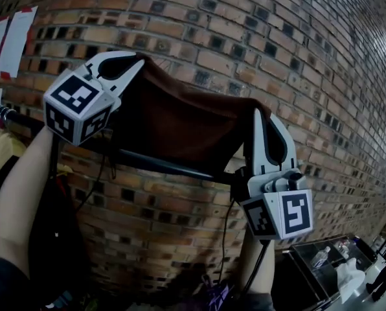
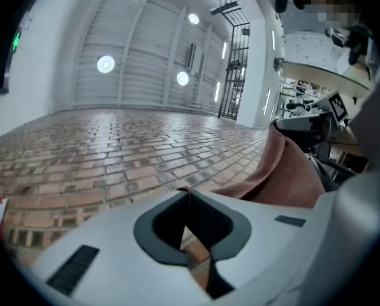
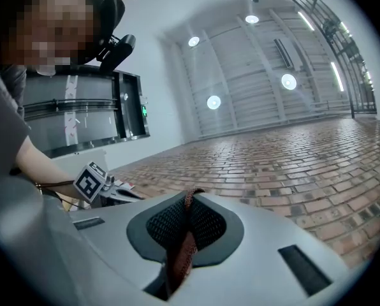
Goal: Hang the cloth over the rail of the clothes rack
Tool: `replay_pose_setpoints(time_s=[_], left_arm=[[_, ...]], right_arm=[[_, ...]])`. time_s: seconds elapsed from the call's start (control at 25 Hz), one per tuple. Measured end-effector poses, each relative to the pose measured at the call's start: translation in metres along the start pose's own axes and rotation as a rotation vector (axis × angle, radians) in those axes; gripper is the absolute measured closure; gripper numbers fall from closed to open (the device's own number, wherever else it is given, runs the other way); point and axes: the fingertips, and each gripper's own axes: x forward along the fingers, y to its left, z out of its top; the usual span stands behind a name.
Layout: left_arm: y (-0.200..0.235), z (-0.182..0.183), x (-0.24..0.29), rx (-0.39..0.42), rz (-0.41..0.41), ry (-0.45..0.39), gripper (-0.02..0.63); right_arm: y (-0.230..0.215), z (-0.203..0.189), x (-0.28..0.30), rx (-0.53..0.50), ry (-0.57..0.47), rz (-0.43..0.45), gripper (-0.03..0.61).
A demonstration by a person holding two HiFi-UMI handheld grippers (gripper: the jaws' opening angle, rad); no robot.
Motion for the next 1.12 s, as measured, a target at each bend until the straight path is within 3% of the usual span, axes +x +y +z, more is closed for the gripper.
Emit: replay_pose_setpoints(time_s=[0.2, 0.32, 0.4, 0.56, 0.68, 0.8, 0.88, 0.96, 1.04, 1.12], left_arm=[[-0.010, 0.030, -0.013, 0.057, -0.052, -0.043, 0.591], [-0.034, 0.034, -0.023, 0.123, -0.138, 0.024, 0.591], [-0.053, 0.029, -0.036, 0.118, -0.189, 0.092, 0.591], [-0.070, 0.020, -0.066, 0.061, -0.178, 0.169, 0.591], [-0.082, 0.007, -0.091, -0.066, -0.191, 0.234, 0.591], [-0.094, 0.002, -0.115, -0.194, -0.218, 0.204, 0.591], [-0.093, -0.001, -0.127, -0.213, -0.185, 0.176, 0.592], [-0.087, -0.012, -0.137, -0.172, -0.109, 0.183, 0.591], [-0.086, -0.025, -0.146, -0.126, -0.041, 0.213, 0.591], [-0.097, -0.036, -0.152, -0.125, -0.030, 0.224, 0.591]], right_arm=[[0.004, 0.001, -0.014, 0.001, 0.033, -0.008, 0.555], [-0.001, -0.006, -0.028, 0.035, 0.055, -0.020, 0.555], [-0.005, -0.011, -0.040, 0.043, 0.067, -0.035, 0.555], [-0.013, -0.020, -0.060, 0.135, 0.086, -0.054, 0.555], [-0.009, -0.028, -0.076, 0.243, 0.107, -0.019, 0.555], [-0.001, -0.035, -0.090, 0.323, 0.114, 0.006, 0.555], [0.009, -0.038, -0.096, 0.395, 0.096, 0.049, 0.555], [0.025, -0.038, -0.102, 0.442, 0.059, 0.118, 0.555], [0.039, -0.039, -0.111, 0.432, 0.041, 0.156, 0.555], [0.044, -0.043, -0.121, 0.396, 0.044, 0.139, 0.555]])
